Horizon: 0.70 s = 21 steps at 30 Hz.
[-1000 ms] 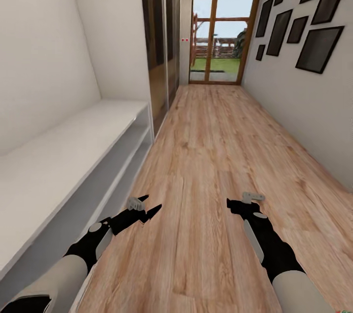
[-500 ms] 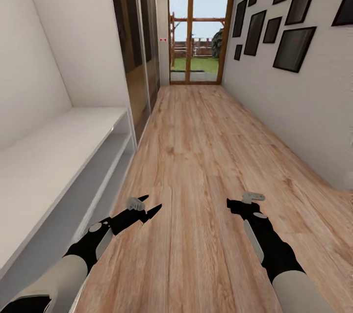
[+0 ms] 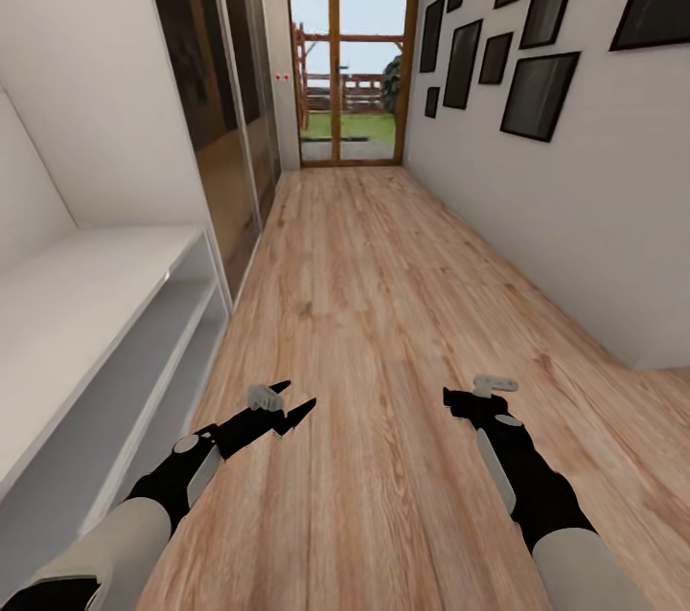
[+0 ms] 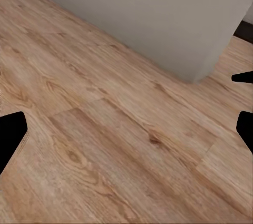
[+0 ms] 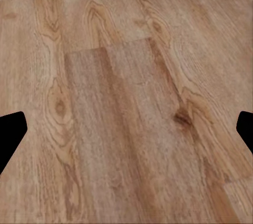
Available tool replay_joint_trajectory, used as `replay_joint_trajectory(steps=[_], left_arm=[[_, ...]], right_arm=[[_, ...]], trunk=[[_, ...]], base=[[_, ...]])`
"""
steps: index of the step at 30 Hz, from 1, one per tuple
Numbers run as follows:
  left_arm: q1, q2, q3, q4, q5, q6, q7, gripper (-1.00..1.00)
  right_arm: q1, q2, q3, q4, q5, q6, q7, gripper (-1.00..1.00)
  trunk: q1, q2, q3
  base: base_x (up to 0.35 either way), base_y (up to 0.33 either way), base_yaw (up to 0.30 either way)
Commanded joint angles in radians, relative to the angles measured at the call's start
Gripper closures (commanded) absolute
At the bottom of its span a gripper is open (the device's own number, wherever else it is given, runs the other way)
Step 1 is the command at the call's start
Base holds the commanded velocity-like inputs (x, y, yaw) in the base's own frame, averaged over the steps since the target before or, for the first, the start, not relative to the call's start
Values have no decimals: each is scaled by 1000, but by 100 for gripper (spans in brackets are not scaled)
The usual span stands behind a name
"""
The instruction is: Pick up the two gym shoes and the two sandals from the corridor floor and place them onto the hallstand (shoe rack) in the corridor, making sure they are on the rack and not on the floor. Arrange them so the two gym shoes are next to each other and the two sandals are next to each other.
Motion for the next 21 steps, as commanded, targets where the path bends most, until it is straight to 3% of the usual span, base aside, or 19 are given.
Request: replay_joint_trajectory(steps=[1,12,21], left_arm=[[-1,0,2,1,2,-2,-5,-100],[-1,-1,1,1,2,-2,-5,-100],[-1,0,2,1,2,-2,-5,-100]], right_arm=[[0,0,2,-1,-10,4,-6,-100],[0,0,2,-1,-11,4,-6,-100],[0,0,2,-1,-11,4,-6,-100]], trunk=[[0,0,-1],[0,0,-1],[0,0,-1]], base=[[348,0,-18],[349,34,-14],[299,188,-221]])
